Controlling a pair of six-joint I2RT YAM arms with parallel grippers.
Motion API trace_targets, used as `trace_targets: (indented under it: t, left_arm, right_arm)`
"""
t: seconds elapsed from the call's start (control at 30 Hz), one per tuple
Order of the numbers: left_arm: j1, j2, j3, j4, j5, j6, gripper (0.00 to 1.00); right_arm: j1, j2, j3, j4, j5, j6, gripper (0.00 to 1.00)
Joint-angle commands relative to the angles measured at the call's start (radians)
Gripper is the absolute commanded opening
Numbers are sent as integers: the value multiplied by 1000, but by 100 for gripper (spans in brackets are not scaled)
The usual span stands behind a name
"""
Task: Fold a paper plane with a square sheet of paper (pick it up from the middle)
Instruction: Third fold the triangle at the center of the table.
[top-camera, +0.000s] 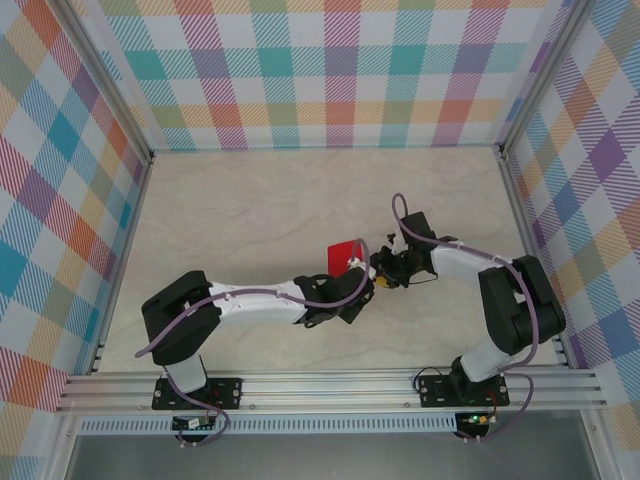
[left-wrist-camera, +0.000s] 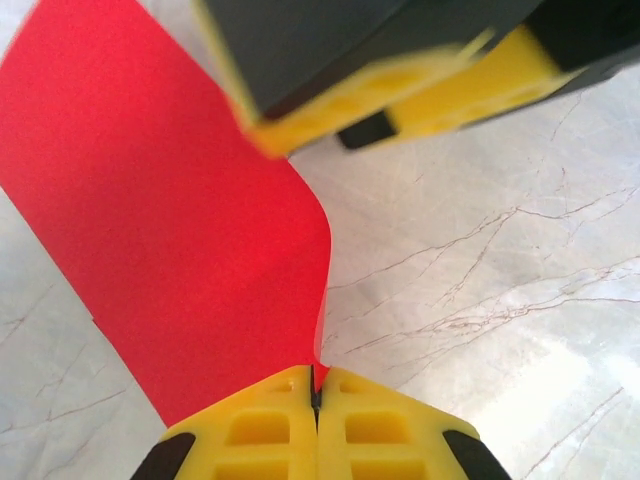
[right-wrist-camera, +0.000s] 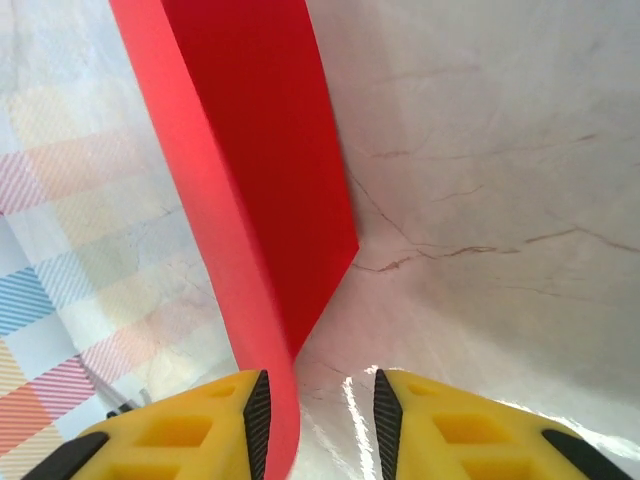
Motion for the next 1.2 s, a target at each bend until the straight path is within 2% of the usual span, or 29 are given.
trace_targets:
  t: [0.0, 0.17, 0.5, 0.67, 0.8, 1.17]
  left_arm:
    - [57, -55, -44, 53, 156, -35, 0]
    - [119, -66, -68, 71, 288, -50, 0]
    - [213, -59, -96, 95, 445, -76, 0]
    - [253, -56, -111, 117, 505, -88, 0]
    - [281, -44, -111, 125, 554, -93, 0]
    - [360, -5, -104, 139, 622, -101, 0]
  right_arm:
    - [-6, -41, 52, -70, 61, -65, 31]
    - [-6, 10, 109, -33, -15, -90, 17]
    - [11, 243, 270, -48, -114, -137, 12]
    - [27, 333, 340, -86, -105, -160, 11]
    - [34, 387, 366, -124, -48, -181, 11]
    - [45, 446, 372, -155, 17, -211, 10]
